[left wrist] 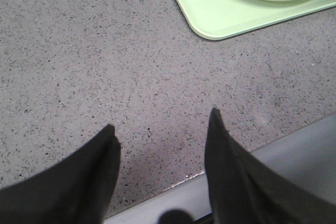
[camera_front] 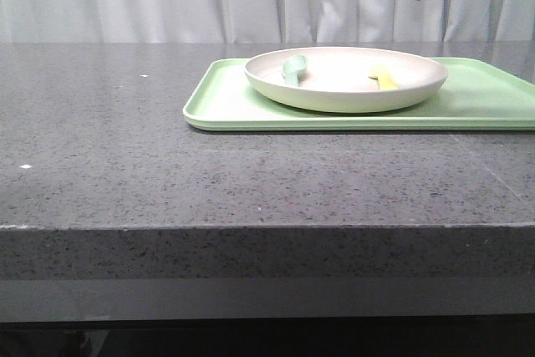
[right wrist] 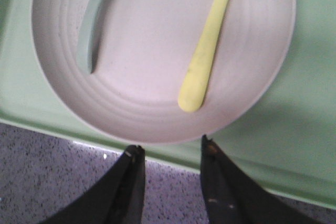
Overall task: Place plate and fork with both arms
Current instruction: 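Move the right gripper down over the yellow fork on the plate, then close the right gripper on the yellow fork handle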
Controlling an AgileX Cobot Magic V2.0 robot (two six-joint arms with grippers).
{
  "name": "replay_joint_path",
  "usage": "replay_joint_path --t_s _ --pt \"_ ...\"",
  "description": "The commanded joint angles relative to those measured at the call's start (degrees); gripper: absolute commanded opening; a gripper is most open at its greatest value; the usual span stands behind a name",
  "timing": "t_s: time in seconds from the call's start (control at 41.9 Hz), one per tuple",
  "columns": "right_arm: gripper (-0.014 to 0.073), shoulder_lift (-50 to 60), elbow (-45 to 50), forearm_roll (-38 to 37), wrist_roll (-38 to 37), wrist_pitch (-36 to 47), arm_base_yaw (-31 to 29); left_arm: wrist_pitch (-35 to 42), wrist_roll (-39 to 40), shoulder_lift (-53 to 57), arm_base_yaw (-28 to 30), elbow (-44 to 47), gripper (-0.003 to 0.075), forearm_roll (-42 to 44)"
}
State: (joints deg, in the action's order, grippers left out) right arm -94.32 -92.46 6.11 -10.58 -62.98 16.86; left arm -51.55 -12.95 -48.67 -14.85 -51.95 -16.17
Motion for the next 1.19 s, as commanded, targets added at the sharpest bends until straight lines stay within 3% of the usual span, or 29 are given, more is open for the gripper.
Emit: replay_joint_path --t_s 0.0,0.263,0.645,1.17 --pt "0.0295 -1.32 -5.46 -0.50 -1.39 0.13 -0.07 2.97 -0.14 0.36 0.07 -1.48 0.0369 -0.85" --pt "0.0295 -11.08 -16.96 -5.04 -6.69 -6.68 -0.07 2.97 -0.14 0.36 0.07 -1.48 0.0369 0.54" --pt "0.0295 -21.21 -29.23 -5.33 -8.85 -11.40 -1.34 2.97 -0.14 0.36 0.07 -1.48 0.0369 1.46" --pt "0.0295 -25.60 -29.58 -5.28 -8.97 -11.44 -2.61 5.02 -0.14 0.36 0.07 -1.48 0.0369 1.46"
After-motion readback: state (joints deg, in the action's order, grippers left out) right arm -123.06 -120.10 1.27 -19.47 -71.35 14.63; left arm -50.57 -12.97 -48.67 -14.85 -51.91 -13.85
